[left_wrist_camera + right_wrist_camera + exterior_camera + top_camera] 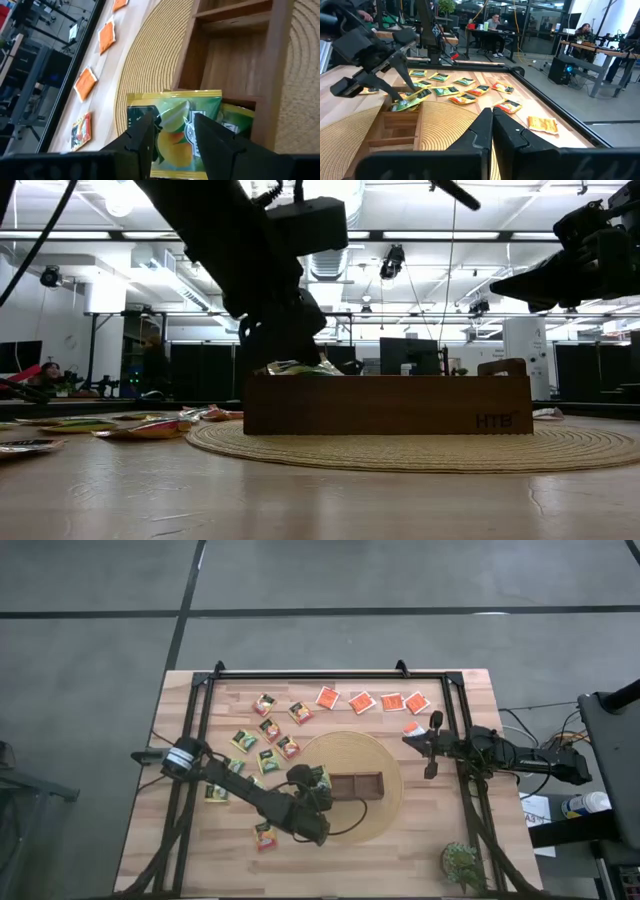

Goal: Pick & Place Tea
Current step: Put the green tea bag into the left section of the wooden organizer

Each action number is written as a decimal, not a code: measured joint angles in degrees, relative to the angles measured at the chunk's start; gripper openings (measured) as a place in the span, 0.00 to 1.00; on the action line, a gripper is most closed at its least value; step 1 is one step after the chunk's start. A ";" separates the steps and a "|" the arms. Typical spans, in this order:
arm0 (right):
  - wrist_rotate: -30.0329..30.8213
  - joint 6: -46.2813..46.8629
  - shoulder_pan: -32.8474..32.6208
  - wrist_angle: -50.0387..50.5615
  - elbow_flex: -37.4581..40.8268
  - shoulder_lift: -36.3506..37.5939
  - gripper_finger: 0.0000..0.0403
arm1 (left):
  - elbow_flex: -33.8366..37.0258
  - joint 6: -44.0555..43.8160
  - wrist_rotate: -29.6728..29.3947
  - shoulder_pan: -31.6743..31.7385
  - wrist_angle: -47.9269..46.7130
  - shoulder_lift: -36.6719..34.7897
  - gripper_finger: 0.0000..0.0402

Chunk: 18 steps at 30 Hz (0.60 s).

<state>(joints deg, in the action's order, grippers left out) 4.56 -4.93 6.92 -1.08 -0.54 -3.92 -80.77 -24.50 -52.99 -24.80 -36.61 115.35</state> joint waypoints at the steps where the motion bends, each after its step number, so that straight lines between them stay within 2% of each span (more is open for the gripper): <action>1: 0.02 0.00 -0.01 0.02 -0.01 0.01 0.02 | 0.20 0.20 0.35 0.02 0.10 0.00 0.34; 18: 0.01 0.00 -0.02 0.02 -0.01 0.01 0.02 | 2.18 0.28 5.00 0.40 0.22 -0.04 0.34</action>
<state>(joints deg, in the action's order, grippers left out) 4.57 -4.93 6.90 -1.06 -0.54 -3.91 -78.59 -24.23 -47.99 -24.40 -36.38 115.31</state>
